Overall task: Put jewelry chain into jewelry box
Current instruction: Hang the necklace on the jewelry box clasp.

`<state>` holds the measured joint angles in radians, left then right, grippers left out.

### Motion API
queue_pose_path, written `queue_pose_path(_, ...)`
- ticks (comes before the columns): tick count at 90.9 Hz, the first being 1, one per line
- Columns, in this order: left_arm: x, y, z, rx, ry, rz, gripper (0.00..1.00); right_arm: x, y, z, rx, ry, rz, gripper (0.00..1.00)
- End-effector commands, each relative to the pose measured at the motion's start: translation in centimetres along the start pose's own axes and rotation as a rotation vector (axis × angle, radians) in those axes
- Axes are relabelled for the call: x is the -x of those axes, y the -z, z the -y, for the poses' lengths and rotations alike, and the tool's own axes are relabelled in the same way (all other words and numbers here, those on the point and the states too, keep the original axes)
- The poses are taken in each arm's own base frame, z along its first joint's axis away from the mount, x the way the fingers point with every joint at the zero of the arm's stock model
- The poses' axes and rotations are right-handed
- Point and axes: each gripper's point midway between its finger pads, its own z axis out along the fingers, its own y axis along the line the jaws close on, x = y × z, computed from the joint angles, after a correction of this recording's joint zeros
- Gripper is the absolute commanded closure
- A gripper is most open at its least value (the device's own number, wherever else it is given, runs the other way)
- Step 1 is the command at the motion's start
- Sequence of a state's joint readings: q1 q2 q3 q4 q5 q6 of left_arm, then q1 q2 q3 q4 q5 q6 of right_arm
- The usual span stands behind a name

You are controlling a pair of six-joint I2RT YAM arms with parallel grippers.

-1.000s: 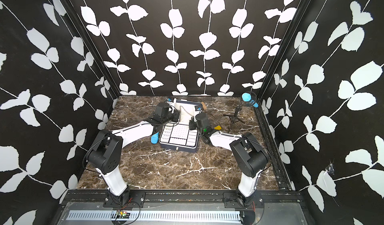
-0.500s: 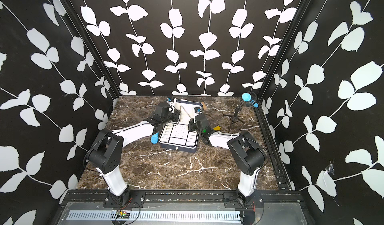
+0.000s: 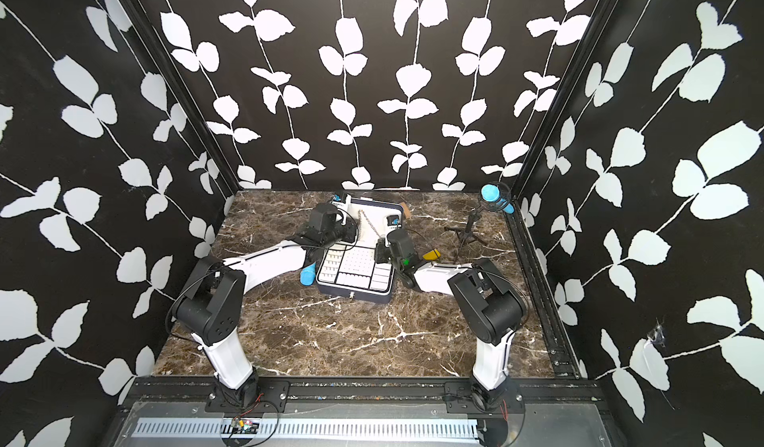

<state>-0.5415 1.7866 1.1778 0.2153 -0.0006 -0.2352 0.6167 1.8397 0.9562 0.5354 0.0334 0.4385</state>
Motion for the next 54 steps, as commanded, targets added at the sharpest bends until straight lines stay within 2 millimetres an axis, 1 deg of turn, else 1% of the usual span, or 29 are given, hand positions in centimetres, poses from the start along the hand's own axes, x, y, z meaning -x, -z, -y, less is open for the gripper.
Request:
queue_pose_path(1, 1.9, 1.2, 0.2, -0.005, -0.011, 0.044, 0.68, 1.2, 0.2, 0.0, -0.002, -0.005, 0.046, 0.93)
queue_pose_path(10, 1.7, 1.5, 0.0, 0.000, -0.015, 0.041, 0.68, 1.4, 0.4, 0.0, -0.004, -0.004, 0.046, 0.83)
queue_pose_path(16, 1.6, 1.6, 0.0, 0.004, -0.017, 0.039, 0.67, 1.4, 0.6, -0.1, -0.002, -0.003, 0.045, 0.79)
queue_pose_path(23, 1.5, 1.9, -0.1, 0.008, -0.018, 0.038, 0.67, 1.4, 0.7, -0.1, -0.001, -0.003, 0.044, 0.76)
queue_pose_path(40, 1.2, 2.5, -0.4, 0.020, -0.023, 0.031, 0.66, 1.8, 1.4, -0.2, 0.000, -0.003, 0.049, 0.74)
queue_pose_path(54, 1.3, 3.9, -0.6, 0.035, -0.023, 0.027, 0.63, 2.5, 2.7, -0.9, 0.028, 0.020, 0.048, 0.63)
